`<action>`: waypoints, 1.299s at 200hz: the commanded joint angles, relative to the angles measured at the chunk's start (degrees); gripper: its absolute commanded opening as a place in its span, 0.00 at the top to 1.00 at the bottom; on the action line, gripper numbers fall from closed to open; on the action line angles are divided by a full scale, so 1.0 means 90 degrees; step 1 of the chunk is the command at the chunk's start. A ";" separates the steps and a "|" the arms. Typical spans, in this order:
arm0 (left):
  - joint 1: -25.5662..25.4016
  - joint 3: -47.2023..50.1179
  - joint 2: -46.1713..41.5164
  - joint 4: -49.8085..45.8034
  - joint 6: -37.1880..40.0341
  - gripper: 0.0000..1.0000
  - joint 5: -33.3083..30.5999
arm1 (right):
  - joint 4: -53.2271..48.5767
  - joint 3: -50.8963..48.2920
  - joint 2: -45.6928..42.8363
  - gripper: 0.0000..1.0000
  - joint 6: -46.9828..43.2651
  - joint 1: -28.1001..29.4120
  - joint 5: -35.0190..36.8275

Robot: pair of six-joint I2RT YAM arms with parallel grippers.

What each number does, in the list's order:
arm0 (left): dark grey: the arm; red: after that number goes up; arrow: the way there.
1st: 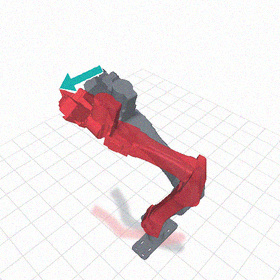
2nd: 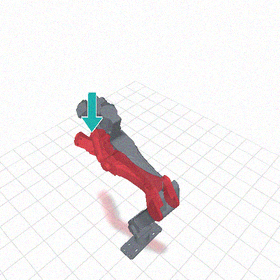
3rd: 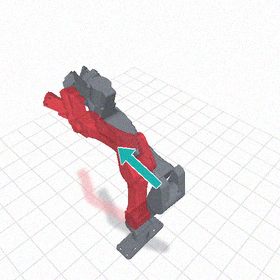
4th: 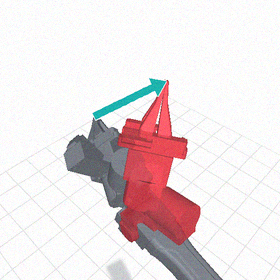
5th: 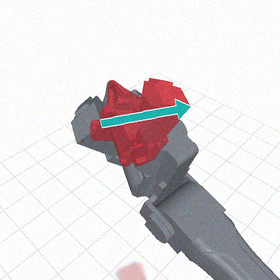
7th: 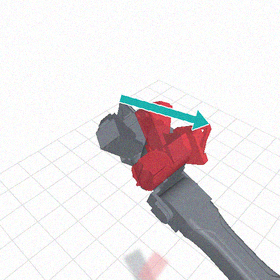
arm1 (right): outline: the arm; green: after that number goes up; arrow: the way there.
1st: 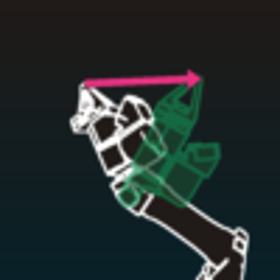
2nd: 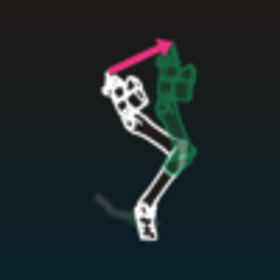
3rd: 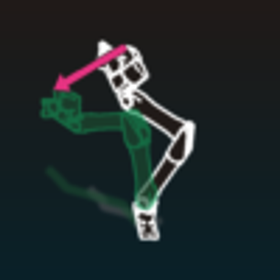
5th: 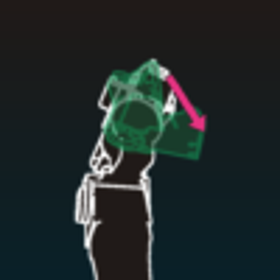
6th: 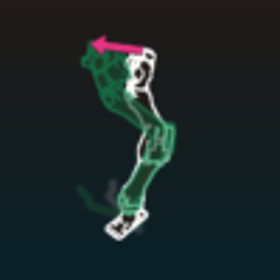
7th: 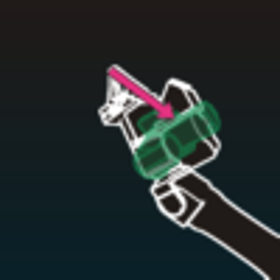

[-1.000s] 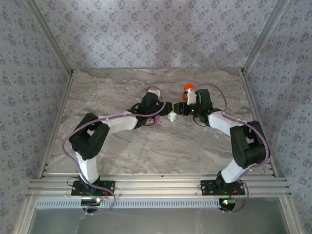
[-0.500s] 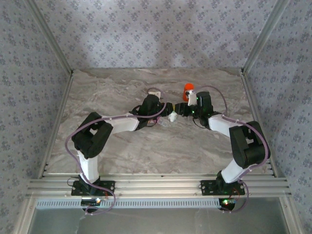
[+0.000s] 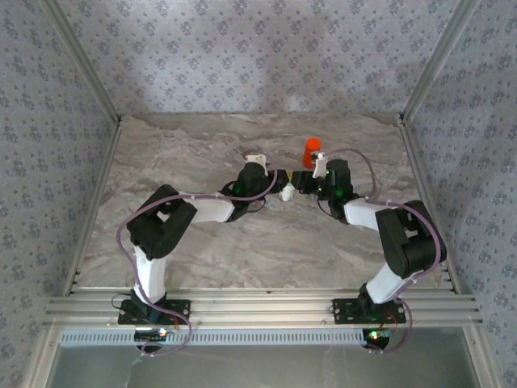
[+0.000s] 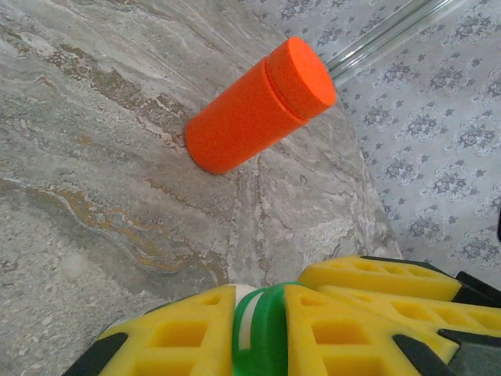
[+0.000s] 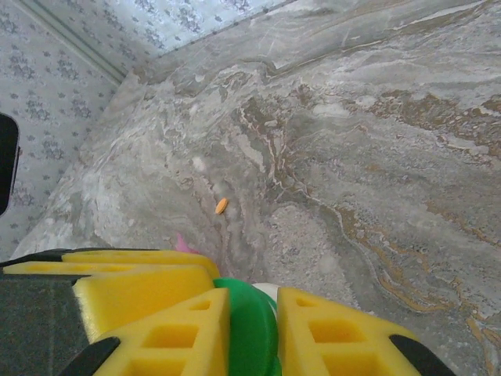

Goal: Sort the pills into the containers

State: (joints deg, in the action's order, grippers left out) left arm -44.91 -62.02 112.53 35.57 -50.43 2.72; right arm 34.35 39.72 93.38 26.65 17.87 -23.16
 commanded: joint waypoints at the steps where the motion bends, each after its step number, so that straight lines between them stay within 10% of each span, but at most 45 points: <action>1: -0.0303 -0.0110 0.0583 -0.1476 0.0216 0.82 0.0655 | -0.1233 -0.0243 0.0315 0.77 0.0109 0.0088 0.0069; 169: 0.0055 -0.0911 -0.0166 -0.1703 0.1128 0.81 0.0019 | -0.0867 -0.0049 -0.0847 0.65 -0.0405 0.0101 0.0737; 260: 0.0483 -0.0614 -0.2107 -0.2430 0.2038 0.32 -0.0680 | -0.4403 0.1461 -0.0948 0.29 -0.2192 0.0584 0.1961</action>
State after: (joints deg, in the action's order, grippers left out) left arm -40.23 -69.38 101.30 16.82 -37.19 0.23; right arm 6.39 48.86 83.37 12.80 21.61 -9.63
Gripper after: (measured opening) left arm 0.661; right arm 0.677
